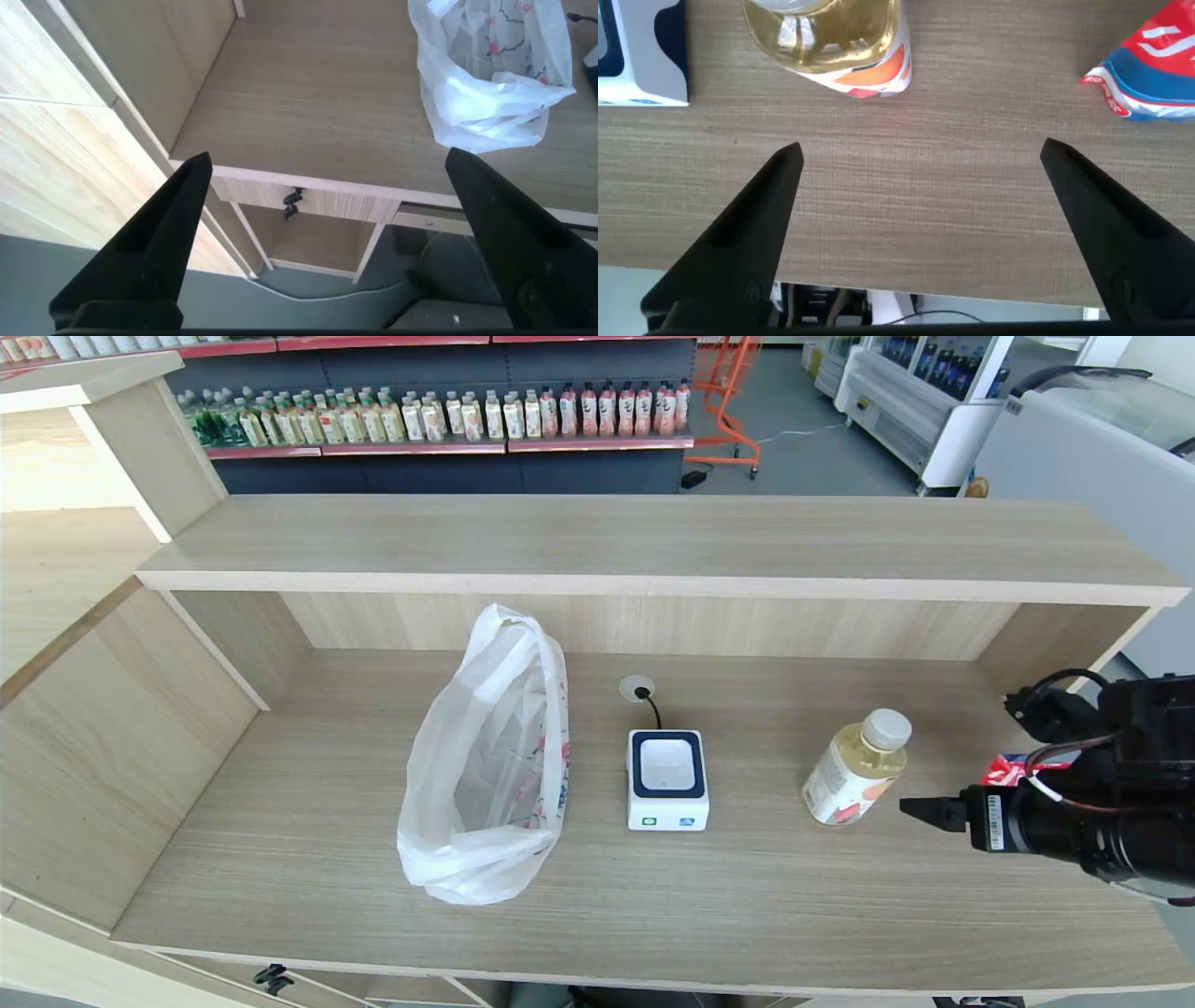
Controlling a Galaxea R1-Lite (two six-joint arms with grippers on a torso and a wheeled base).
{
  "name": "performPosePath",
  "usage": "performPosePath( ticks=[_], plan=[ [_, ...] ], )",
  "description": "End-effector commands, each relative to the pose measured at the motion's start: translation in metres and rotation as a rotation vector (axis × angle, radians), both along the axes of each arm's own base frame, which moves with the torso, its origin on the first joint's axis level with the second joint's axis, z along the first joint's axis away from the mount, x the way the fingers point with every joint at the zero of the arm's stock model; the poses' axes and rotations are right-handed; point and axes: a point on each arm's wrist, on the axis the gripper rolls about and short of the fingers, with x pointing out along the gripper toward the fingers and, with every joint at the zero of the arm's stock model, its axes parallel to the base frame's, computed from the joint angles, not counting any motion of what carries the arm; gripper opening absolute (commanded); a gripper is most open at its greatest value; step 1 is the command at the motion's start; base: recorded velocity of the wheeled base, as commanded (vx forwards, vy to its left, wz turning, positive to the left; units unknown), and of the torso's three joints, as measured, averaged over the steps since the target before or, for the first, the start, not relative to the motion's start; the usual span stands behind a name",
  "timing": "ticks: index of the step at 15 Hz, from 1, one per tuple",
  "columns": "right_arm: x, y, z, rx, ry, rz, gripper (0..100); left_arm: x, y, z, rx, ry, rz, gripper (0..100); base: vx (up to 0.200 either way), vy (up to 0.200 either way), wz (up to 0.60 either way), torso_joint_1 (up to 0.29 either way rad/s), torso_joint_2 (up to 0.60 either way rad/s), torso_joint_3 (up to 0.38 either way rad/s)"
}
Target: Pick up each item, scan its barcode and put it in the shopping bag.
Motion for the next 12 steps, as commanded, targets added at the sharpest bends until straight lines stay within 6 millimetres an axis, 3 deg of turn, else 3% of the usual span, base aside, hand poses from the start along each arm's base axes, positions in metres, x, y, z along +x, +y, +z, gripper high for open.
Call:
performPosePath(
  ticks=[1, 3, 8, 12],
  plan=[
    [0.023, 0.018, -0.032, -0.037, 0.058, 0.025, 100, 0.0, 0.0, 0.0, 0.0, 0.0, 0.0, 100, 0.0, 0.0, 0.0, 0.0, 0.0, 0.0],
    [0.036, 0.032, -0.044, -0.048, -0.023, 0.038, 100, 0.0, 0.0, 0.0, 0.0, 0.0, 0.0, 100, 0.0, 0.0, 0.0, 0.0, 0.0, 0.0],
    [0.043, 0.044, -0.068, -0.044, -0.052, 0.068, 100, 0.0, 0.0, 0.0, 0.0, 0.0, 0.0, 100, 0.0, 0.0, 0.0, 0.0, 0.0, 0.0],
    [0.057, 0.056, -0.075, -0.022, -0.179, 0.082, 100, 0.0, 0.0, 0.0, 0.0, 0.0, 0.0, 100, 0.0, 0.0, 0.0, 0.0, 0.0, 0.0]
  ],
)
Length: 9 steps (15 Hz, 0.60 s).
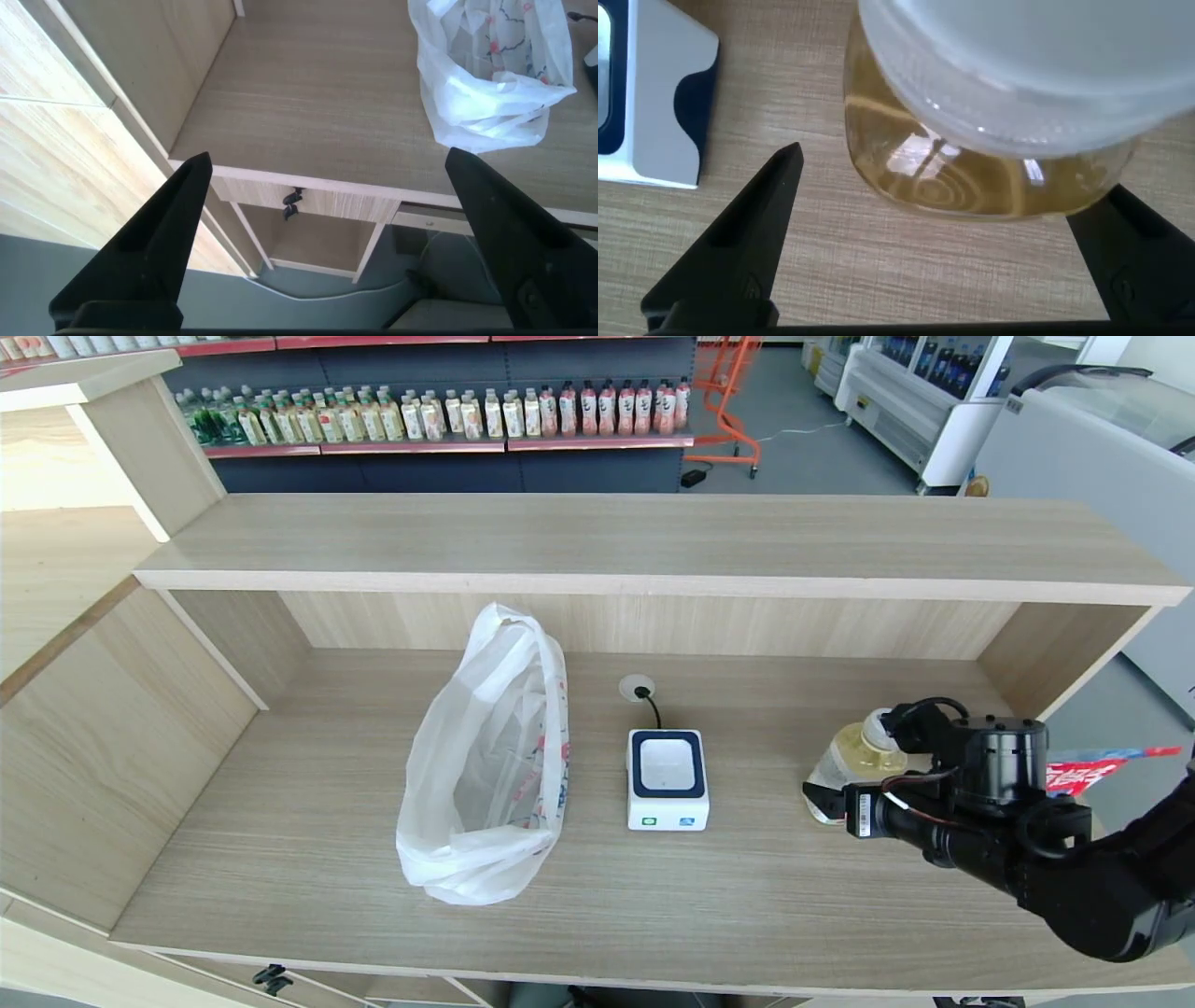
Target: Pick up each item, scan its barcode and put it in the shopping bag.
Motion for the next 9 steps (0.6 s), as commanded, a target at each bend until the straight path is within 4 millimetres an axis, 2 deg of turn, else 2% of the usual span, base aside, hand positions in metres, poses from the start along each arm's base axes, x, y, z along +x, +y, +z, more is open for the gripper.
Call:
performPosePath(
  ticks=[1, 6, 9],
  plan=[
    [0.004, 0.01, -0.015, -0.004, 0.013, 0.028, 100, 0.0, 0.0, 0.0, 0.0, 0.0, 0.0, 100, 0.0, 0.0, 0.0, 0.0, 0.0, 0.0],
    [0.014, 0.016, -0.024, -0.012, -0.063, 0.048, 100, 0.0, 0.0, 0.0, 0.0, 0.0, 0.0, 100, 0.0, 0.0, 0.0, 0.0, 0.0, 0.0],
    [0.024, 0.018, -0.018, -0.015, -0.109, 0.051, 100, 0.0, 0.0, 0.0, 0.0, 0.0, 0.0, 100, 0.0, 0.0, 0.0, 0.0, 0.0, 0.0]
  ],
)
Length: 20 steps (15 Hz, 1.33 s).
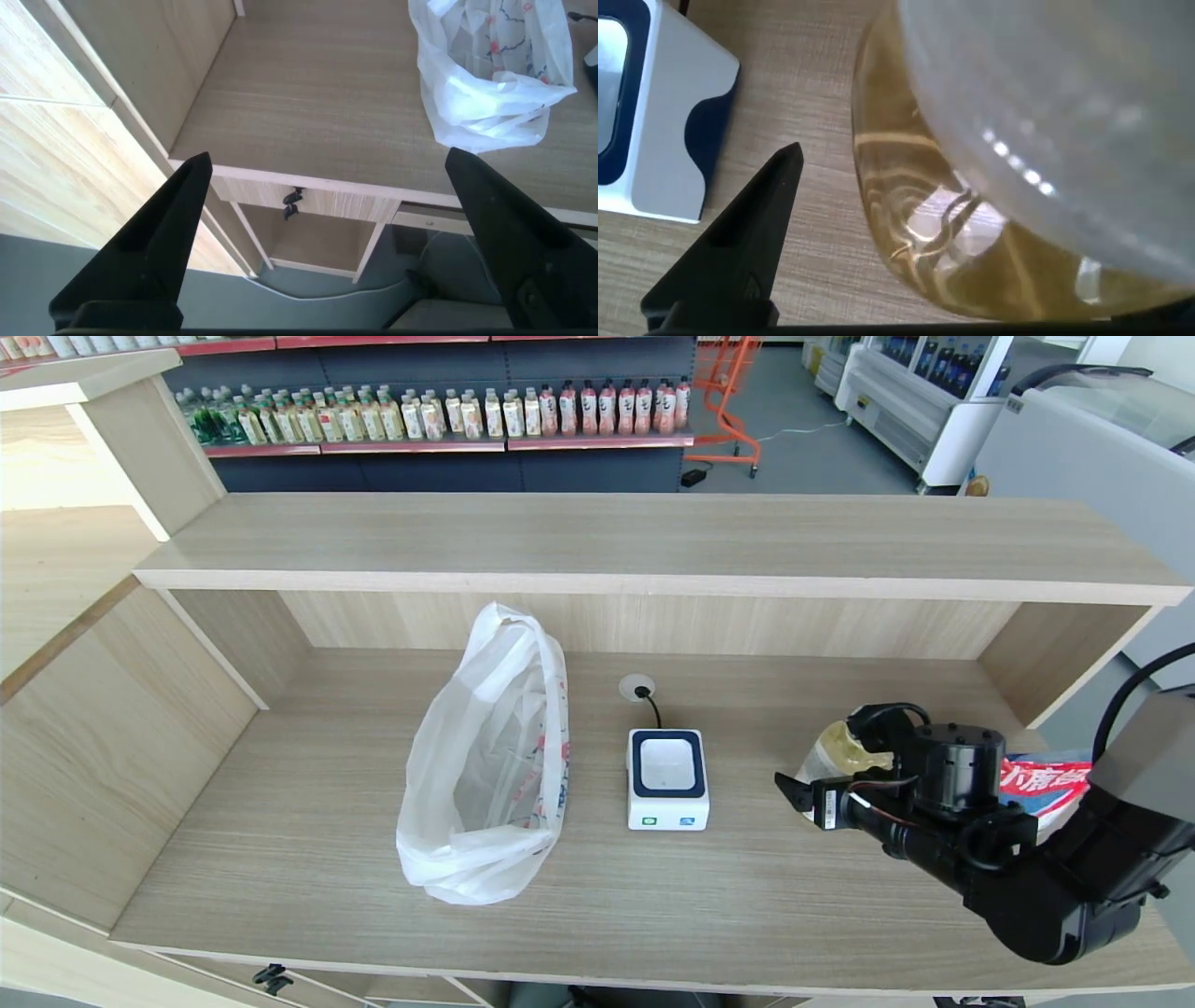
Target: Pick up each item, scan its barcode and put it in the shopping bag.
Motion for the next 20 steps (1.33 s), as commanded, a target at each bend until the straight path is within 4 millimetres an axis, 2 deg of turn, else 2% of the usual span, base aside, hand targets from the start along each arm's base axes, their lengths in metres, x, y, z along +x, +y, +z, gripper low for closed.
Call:
performPosePath(
  ticks=[1, 7, 8, 17, 20],
  plan=[
    [0.008, 0.002, -0.001, 0.003, -0.014, -0.001, 100, 0.0, 0.0, 0.0, 0.002, 0.0, 0.0, 100, 0.0, 0.0, 0.0, 0.0, 0.0, 0.0],
    [0.02, 0.007, 0.001, -0.018, -0.108, 0.037, 100, 0.0, 0.0, 0.0, 0.0, 0.0, 0.0, 100, 0.0, 0.0, 0.0, 0.0, 0.0, 0.0],
    [0.02, 0.008, 0.001, -0.007, -0.126, 0.065, 0, 0.0, 0.0, 0.0, 0.0, 0.0, 0.0, 100, 0.0, 0.0, 0.0, 0.0, 0.0, 0.0],
    [0.021, 0.008, -0.003, -0.063, -0.128, 0.077, 0, 0.0, 0.0, 0.0, 0.0, 0.0, 0.0, 100, 0.0, 0.0, 0.0, 0.0, 0.0, 0.0],
    [0.012, 0.005, -0.006, -0.068, -0.101, 0.086, 0, 0.0, 0.0, 0.0, 0.0, 0.0, 0.0, 100, 0.0, 0.0, 0.0, 0.0, 0.0, 0.0]
  ],
)
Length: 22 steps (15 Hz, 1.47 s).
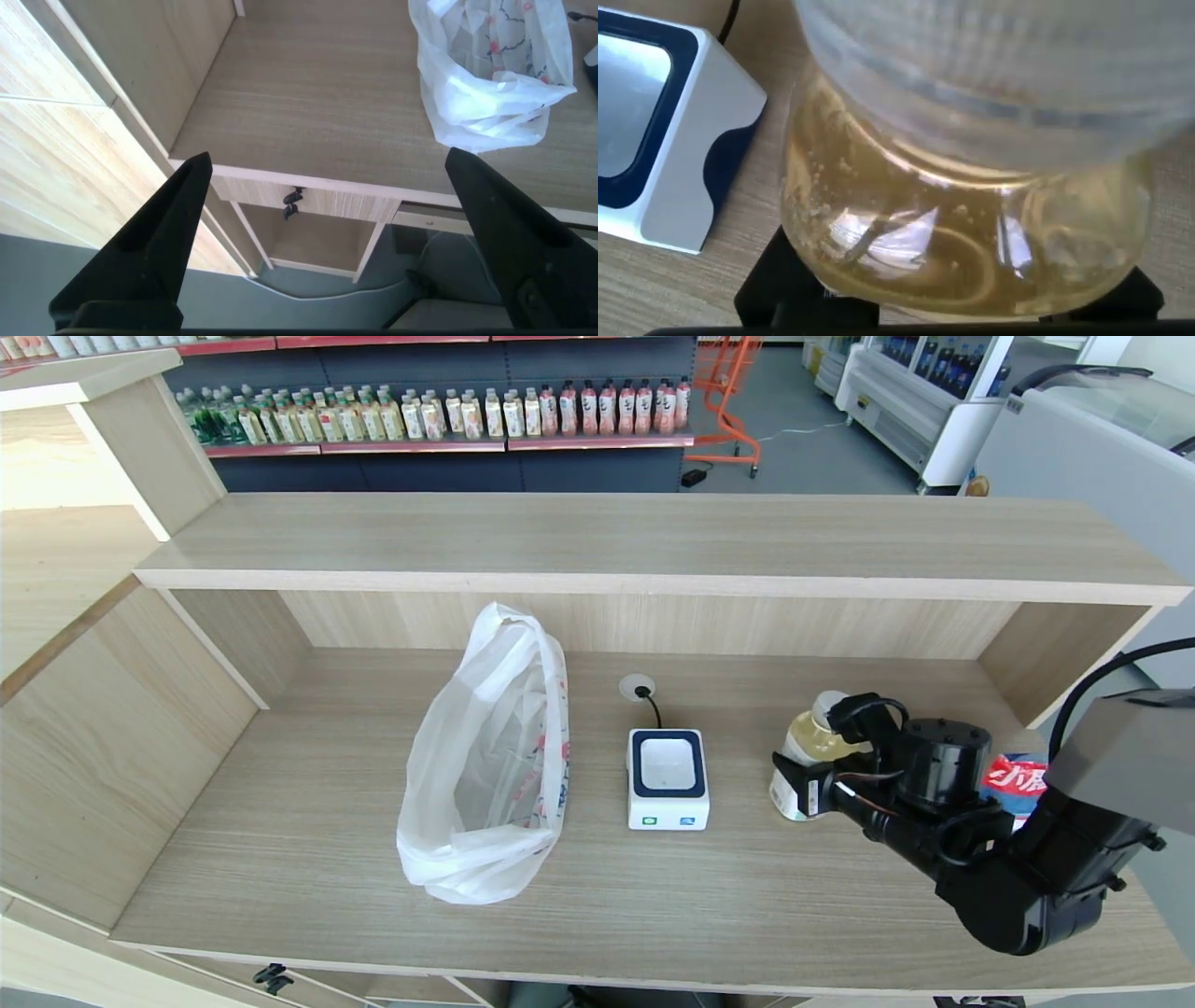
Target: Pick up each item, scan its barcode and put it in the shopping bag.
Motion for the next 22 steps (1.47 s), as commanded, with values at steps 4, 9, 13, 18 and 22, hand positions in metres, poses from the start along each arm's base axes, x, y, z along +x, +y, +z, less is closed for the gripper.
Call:
performPosePath(
  ticks=[4, 9, 13, 18, 22],
  plan=[
    [-0.019, -0.007, -0.004, -0.003, 0.062, -0.004, 0, 0.0, 0.0, 0.0, 0.0, 0.0, 0.0, 100, 0.0, 0.0, 0.0, 0.0, 0.0, 0.0],
    [-0.018, -0.006, 0.022, 0.055, -0.013, -0.012, 0, 0.0, 0.0, 0.0, 0.0, 0.0, 0.0, 100, 0.0, 0.0, 0.0, 0.0, 0.0, 0.0],
    [-0.091, -0.022, 0.138, 0.25, 0.024, 0.111, 0, 0.0, 0.0, 0.0, 0.0, 0.0, 0.0, 100, 0.0, 0.0, 0.0, 0.0, 0.0, 0.0],
    [-0.165, -0.032, 0.178, 0.367, 0.137, 0.572, 0, 0.0, 0.0, 0.0, 0.0, 0.0, 0.0, 100, 0.0, 0.0, 0.0, 0.0, 0.0, 0.0],
    [-0.159, -0.022, 0.179, 0.409, 0.218, 0.868, 0, 0.0, 0.0, 0.0, 0.0, 0.0, 0.0, 100, 0.0, 0.0, 0.0, 0.0, 0.0, 0.0]
  ],
)
